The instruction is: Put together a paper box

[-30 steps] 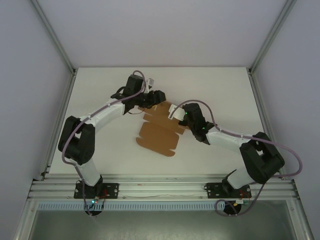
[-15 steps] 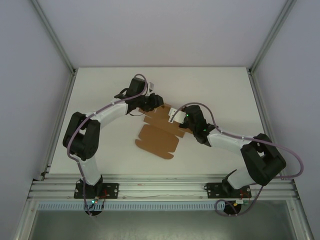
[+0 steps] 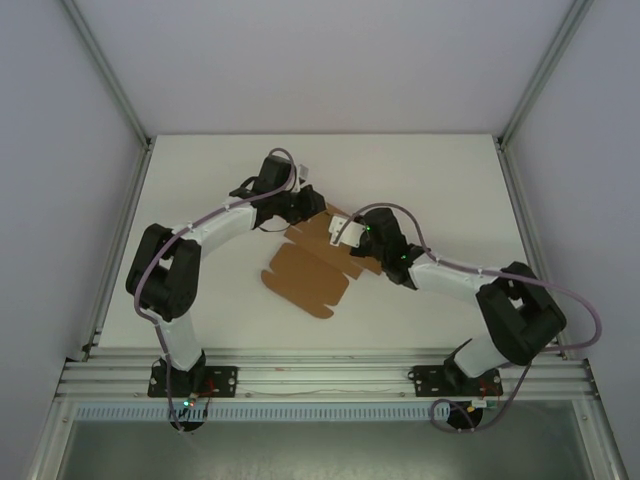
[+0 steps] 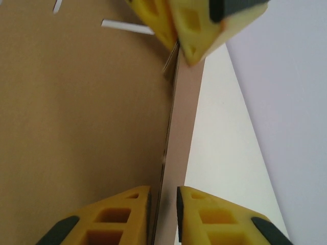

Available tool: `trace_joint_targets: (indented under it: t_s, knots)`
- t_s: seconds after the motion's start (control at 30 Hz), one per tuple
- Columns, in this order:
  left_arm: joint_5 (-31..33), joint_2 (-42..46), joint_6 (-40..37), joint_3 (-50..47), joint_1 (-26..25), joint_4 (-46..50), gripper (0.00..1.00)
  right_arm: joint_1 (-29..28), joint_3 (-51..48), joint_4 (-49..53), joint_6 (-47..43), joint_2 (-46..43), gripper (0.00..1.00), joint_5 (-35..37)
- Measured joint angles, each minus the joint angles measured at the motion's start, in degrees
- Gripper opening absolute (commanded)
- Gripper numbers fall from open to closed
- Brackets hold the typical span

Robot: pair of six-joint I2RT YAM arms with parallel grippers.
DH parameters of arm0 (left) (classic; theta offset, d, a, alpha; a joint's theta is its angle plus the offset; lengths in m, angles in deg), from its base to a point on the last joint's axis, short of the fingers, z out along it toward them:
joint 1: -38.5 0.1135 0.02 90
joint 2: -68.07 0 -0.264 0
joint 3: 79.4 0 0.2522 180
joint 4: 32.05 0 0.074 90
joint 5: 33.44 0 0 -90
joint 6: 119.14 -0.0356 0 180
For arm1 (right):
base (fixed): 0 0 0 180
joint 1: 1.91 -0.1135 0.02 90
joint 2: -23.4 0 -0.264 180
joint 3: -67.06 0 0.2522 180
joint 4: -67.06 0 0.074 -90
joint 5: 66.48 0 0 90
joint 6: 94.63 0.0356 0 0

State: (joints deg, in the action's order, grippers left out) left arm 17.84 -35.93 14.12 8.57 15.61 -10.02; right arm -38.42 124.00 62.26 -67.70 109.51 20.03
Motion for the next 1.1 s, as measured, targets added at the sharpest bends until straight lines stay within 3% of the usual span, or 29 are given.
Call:
trace_joint_targets:
  t_s: [0.1,0.37,0.4,0.57,0.73,0.9,1.1]
  knots:
    - [0.44,0.0,0.02,-0.02,0.09,0.02,0.14,-0.09,1.42,-0.83,-0.42,1.62,0.0,0.48]
    - [4.17,4.0,-4.61,-1.16,-0.37,3.06,0.96,-0.09,1.86,-2.49,-2.38,2.03,0.0,4.44]
    - [5.31,5.64,-5.53,-1.73,-0.39,3.76,1.0,-0.09,1.97,-2.43,-2.86,2.03,0.0,4.92]
    - [13.99,18.73,-10.71,-7.91,0.63,5.95,1.0,0.22,3.82,-1.14,-4.09,1.14,0.0,6.12]
    - [19.1,28.74,-14.73,-18.14,7.61,5.07,1.0,2.45,6.71,6.29,-3.02,-3.69,0.0,0.5]
    - [20.74,28.37,-17.81,-25.7,11.39,3.23,1.0,5.09,12.31,14.86,-0.68,-7.15,0.0,-7.3]
    - [14.78,21.35,-19.58,-26.93,15.69,-2.73,1.0,6.97,12.87,18.6,2.05,-8.74,0.0,-13.05]
